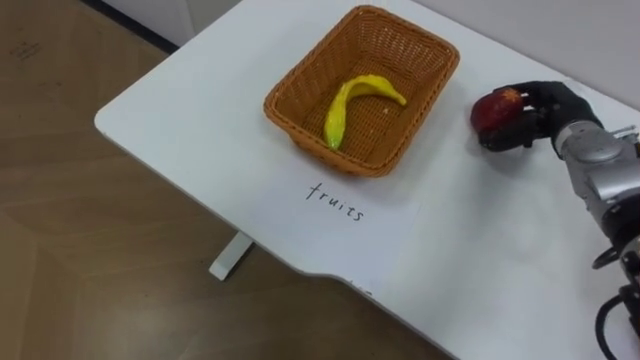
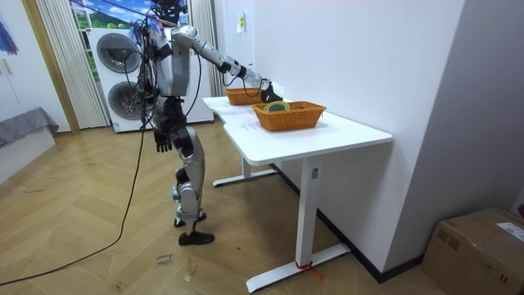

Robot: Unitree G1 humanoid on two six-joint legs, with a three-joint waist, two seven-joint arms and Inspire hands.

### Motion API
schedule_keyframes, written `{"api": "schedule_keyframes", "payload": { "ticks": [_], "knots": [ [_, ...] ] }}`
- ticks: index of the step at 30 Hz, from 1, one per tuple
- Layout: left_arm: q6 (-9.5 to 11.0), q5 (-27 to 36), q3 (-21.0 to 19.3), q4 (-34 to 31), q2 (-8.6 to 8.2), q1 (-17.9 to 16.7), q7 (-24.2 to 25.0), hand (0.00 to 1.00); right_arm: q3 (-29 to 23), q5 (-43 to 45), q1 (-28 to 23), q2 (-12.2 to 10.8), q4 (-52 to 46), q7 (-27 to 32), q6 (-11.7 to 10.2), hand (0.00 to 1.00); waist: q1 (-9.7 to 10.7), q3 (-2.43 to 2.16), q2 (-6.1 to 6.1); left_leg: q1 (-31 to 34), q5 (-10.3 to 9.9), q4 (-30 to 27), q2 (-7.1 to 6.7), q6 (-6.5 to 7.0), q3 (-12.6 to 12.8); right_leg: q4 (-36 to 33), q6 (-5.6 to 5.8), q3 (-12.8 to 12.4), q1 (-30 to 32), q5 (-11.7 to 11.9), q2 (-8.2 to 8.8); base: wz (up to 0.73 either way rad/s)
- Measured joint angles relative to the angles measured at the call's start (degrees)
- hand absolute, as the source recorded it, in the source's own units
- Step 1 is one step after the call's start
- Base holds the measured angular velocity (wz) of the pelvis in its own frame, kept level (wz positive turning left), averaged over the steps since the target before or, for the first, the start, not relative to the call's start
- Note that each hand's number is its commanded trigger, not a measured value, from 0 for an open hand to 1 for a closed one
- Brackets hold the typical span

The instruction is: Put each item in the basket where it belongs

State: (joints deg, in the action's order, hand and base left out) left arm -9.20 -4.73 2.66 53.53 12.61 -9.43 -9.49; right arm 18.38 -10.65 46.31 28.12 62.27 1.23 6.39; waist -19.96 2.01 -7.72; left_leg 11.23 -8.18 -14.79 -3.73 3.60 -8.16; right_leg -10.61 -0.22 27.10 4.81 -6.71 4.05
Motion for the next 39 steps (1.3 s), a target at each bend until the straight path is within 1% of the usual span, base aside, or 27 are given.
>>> {"api": "schedule_keyframes", "payload": {
  "ticks": [2, 4, 8, 9, 10, 11, 12, 13, 14, 15, 17, 19, 20, 23, 24, 25, 26, 27, 28, 29, 32, 33, 35, 36, 37, 38, 39],
  "knots": [
    [0.0, 0.0, -1.6, -0.7, -0.08, -1.2, 0.0, 0.00, -2.2, 0.7, -1.9, -0.1, -5.1, -0.1, 0.7, 1.00, 1.0, -0.08, 0.01, -0.6, 0.0, -0.1, -0.08, 0.04, -0.3, 0.1, 0.01, 0.0, -0.6, 0.0, 0.00, 0.07],
    [-0.1, 0.0, -3.7, -0.7, -0.38, -2.6, 0.0, 0.00, -4.2, 1.9, -4.3, -0.2, -11.3, -0.5, 0.8, 1.00, 2.5, -0.32, 0.44, -1.9, -0.1, 0.1, -0.17, 0.11, -0.6, 0.2, 0.03, 0.0, -2.0, 0.0, 0.01, 0.09],
    [-0.2, 0.0, -5.3, -0.6, -0.48, -3.7, -0.6, 0.00, -4.7, 1.8, -4.8, -0.2, -17.0, -0.7, 1.1, 1.00, 3.6, -0.97, 1.19, -4.4, -0.1, 1.2, -0.17, 0.16, -0.5, 0.3, 0.33, -0.3, -4.4, -0.2, 0.03, 0.00],
    [-0.2, -0.1, -5.4, -0.6, -0.51, -3.8, -0.8, 0.00, -4.7, 1.7, -4.8, -0.2, -17.5, -0.7, 1.1, 1.00, 3.7, -1.02, 1.27, -4.9, -0.1, 1.4, -0.18, 0.16, -0.5, 0.3, 0.44, -0.4, -4.9, -0.3, 0.04, 0.00],
    [-0.2, -0.5, -5.8, -0.7, -0.62, -4.0, -1.2, 0.00, -4.7, 1.8, -4.8, -0.2, -18.2, -0.9, 1.2, 1.00, 3.9, -1.55, 1.34, -5.7, -0.1, 1.6, -0.18, 0.15, -0.6, 0.3, 0.53, -0.7, -5.6, -0.3, 0.02, 0.00],
    [-0.3, -0.5, -5.9, -0.7, -0.62, -4.1, -1.3, 0.00, -4.7, 2.0, -4.8, -0.2, -18.6, -1.0, 1.2, 1.00, 4.1, -1.73, 1.33, -6.1, -0.1, 1.7, -0.19, 0.15, -0.5, 0.5, 0.59, -1.0, -6.0, -0.4, -0.01, 0.00],
    [-0.6, -0.5, -5.9, -0.7, -0.56, -4.3, -1.4, 0.00, -4.8, 2.0, -4.8, -0.2, -19.6, -1.3, 1.2, 1.00, 4.5, -2.20, 1.28, -6.5, -0.1, 1.9, -0.29, 0.15, -0.6, 0.9, 0.73, -1.5, -6.6, -0.5, -0.08, 0.05],
    [-0.9, -0.5, -6.0, -0.7, -0.62, -4.5, -1.4, 0.00, -5.0, 1.8, -4.8, -0.2, -20.7, -1.5, 1.2, 1.00, 5.0, -2.44, 1.20, -6.9, -0.1, 1.9, -0.45, 0.14, -0.8, 1.0, 0.76, -1.8, -7.1, -0.7, -0.04, 0.09],
    [-1.0, -0.5, -6.0, -0.7, -0.61, -4.5, -1.4, 0.00, -5.1, 1.7, -4.8, -0.2, -21.4, -1.5, 1.3, 1.00, 5.4, -2.59, 1.08, -7.0, -0.1, 1.9, -0.61, 0.12, -1.0, 1.0, 0.77, -1.7, -7.3, -0.9, 0.03, 0.18],
    [-1.3, -0.5, -6.1, -0.7, -0.67, -4.6, -1.5, 0.00, -5.5, 1.7, -4.8, -0.2, -22.2, -1.5, 1.3, 1.00, 5.9, -2.60, 0.98, -7.5, 0.0, 2.0, -0.90, 0.14, -1.5, 1.0, 0.77, -1.8, -7.8, -1.2, 0.17, 0.12],
    [-2.0, -0.5, -6.6, -0.9, -0.76, -4.8, -1.5, 0.00, -6.0, 1.2, -4.8, -0.2, -22.9, -1.5, 2.0, 1.00, 5.9, -2.60, 0.92, -8.4, 0.0, 2.1, -0.94, 0.15, -1.5, 1.0, 0.81, -1.7, -8.7, -1.3, 0.24, 0.04],
    [-2.8, -0.5, -7.1, -1.1, -0.81, -5.2, -1.7, 0.00, -6.1, 1.3, -4.8, -0.2, -24.1, -1.4, 3.6, 1.00, 5.9, -2.65, 0.72, -9.3, 0.0, 2.3, -1.06, 0.16, -1.4, 0.9, 0.84, -1.6, -9.5, -1.5, 0.48, 0.00],
    [-3.1, -0.6, -7.1, -1.2, -0.82, -5.2, -1.8, 0.00, -6.1, 1.7, -4.8, -0.2, -24.4, -1.4, 3.8, 1.00, 5.8, -2.62, 0.68, -9.5, 0.0, 2.4, -1.08, 0.17, -1.4, 0.9, 0.85, -1.6, -9.6, -1.5, 0.52, -0.04],
    [-4.2, -2.9, -7.5, -1.7, -0.91, -5.2, -2.7, 0.00, -6.1, 2.3, -4.8, -0.4, -25.8, -1.4, 4.8, 1.00, 5.3, -2.70, -0.08, -9.8, 0.0, 2.7, -1.14, 0.17, -1.4, 0.9, 0.77, -1.9, -9.8, -1.8, 0.53, -0.01],
    [-4.4, -3.6, -8.0, -1.7, -0.97, -5.3, -2.8, 0.00, -6.1, 3.1, -4.8, -0.5, -27.0, -1.4, 5.4, 1.00, 5.2, -2.61, -0.36, -9.8, 0.0, 2.7, -1.14, 0.16, -1.4, 0.9, 0.77, -1.9, -9.7, -1.9, 0.62, 0.00],
    [-4.5, -3.8, -8.3, -1.8, -1.01, -5.4, -2.8, 0.00, -6.1, 4.0, -4.8, -0.5, -28.4, -1.4, 5.5, 1.00, 5.2, -2.51, -0.52, -9.8, 0.1, 2.8, -1.13, 0.15, -1.4, 0.9, 0.77, -1.9, -9.7, -1.9, 0.71, 0.00],
    [-4.5, -3.8, -8.3, -1.8, -1.01, -5.5, -2.8, 0.00, -6.1, 4.4, -4.8, -0.5, -29.1, -1.4, 5.5, 1.00, 5.2, -2.52, -0.64, -9.8, 0.1, 2.9, -1.13, 0.15, -1.4, 0.9, 0.79, -1.9, -9.7, -1.9, 0.71, 0.00],
    [-4.5, -3.8, -8.4, -1.8, -1.02, -5.5, -2.8, 0.00, -6.1, 4.7, -4.8, -0.5, -30.4, -1.4, 5.4, 1.00, 4.7, -2.47, -0.79, -10.0, 0.1, 3.0, -1.13, 0.16, -1.4, 0.9, 0.82, -1.9, -9.7, -2.0, 0.70, 0.00],
    [-4.5, -3.9, -8.5, -1.8, -1.00, -5.4, -2.8, 0.00, -5.9, 5.2, -4.8, -0.7, -31.4, -1.4, 5.4, 1.00, 4.0, -2.27, -0.88, -10.2, 0.1, 3.2, -1.13, 0.16, -1.4, 0.9, 0.82, -2.0, -9.8, -2.0, 0.53, 0.00],
    [-4.4, -3.9, -8.6, -1.8, -1.00, -5.4, -2.8, 0.00, -5.8, 6.0, -4.8, -1.0, -31.8, -1.4, 5.4, 1.00, 3.8, -2.21, -0.99, -10.3, 0.1, 3.2, -1.12, 0.15, -1.4, 0.9, 0.82, -2.0, -10.0, -2.0, 0.50, 0.00],
    [-4.2, -3.9, -8.6, -1.8, -0.99, -5.3, -2.2, 0.00, -4.0, 7.8, -4.8, -1.4, -32.0, -1.9, 5.4, 1.00, 3.4, -2.10, -1.39, -10.7, 0.1, 3.4, -1.17, 0.18, -1.9, 0.9, 1.02, -1.7, -10.6, -2.1, 0.50, 0.12],
    [-4.2, -3.9, -8.6, -1.8, -0.99, -5.3, -2.1, 0.00, -3.1, 7.8, -4.8, -1.4, -32.0, -2.3, 5.4, 1.00, 2.8, -1.98, -1.57, -10.8, 0.1, 3.5, -1.17, 0.20, -2.0, 0.9, 1.04, -1.7, -10.6, -2.2, 0.50, 0.07],
    [-4.2, -3.9, -8.6, -1.8, -0.95, -4.8, -2.2, 0.00, -1.3, 8.1, -4.8, -1.4, -32.2, -3.0, 5.5, 1.00, 2.4, -1.78, -1.87, -10.8, 0.0, 3.5, -1.17, 0.21, -2.3, 0.9, 1.06, -1.6, -10.7, -2.2, 0.47, 0.08],
    [-4.2, -3.9, -8.6, -1.8, -0.92, -4.6, -2.2, 0.00, -0.2, 8.3, -4.8, -1.4, -32.4, -3.7, 5.5, 1.00, 2.2, -1.53, -2.01, -10.8, 0.0, 3.5, -1.21, 0.21, -2.6, 0.9, 1.06, -1.6, -10.8, -2.2, 0.45, 0.12],
    [-4.2, -3.9, -8.6, -1.8, -0.90, -4.7, -2.2, 0.00, 0.8, 8.6, -4.8, -1.5, -32.6, -4.1, 5.5, 1.00, 2.0, -1.41, -2.08, -10.7, 0.0, 3.5, -1.27, 0.21, -2.9, 0.9, 1.07, -1.6, -10.8, -2.2, 0.45, 0.11],
    [-4.2, -3.9, -8.5, -1.8, -0.89, -4.7, -2.1, 0.00, 0.9, 8.8, -4.8, -1.7, -32.6, -4.3, 5.5, 1.00, 2.0, -1.40, -2.11, -10.7, 0.0, 3.5, -1.29, 0.21, -3.0, 0.9, 1.08, -1.5, -10.8, -2.2, 0.46, 0.09],
    [-4.2, -3.9, -8.6, -1.8, -0.82, -4.6, -2.1, 0.00, 1.0, 9.0, -4.8, -2.2, -32.6, -4.5, 5.6, 1.00, 1.5, -1.50, -2.29, -10.7, 0.0, 3.5, -1.36, 0.21, -3.1, 0.9, 1.16, -1.5, -10.8, -2.2, 0.50, 0.00]
  ]
}}
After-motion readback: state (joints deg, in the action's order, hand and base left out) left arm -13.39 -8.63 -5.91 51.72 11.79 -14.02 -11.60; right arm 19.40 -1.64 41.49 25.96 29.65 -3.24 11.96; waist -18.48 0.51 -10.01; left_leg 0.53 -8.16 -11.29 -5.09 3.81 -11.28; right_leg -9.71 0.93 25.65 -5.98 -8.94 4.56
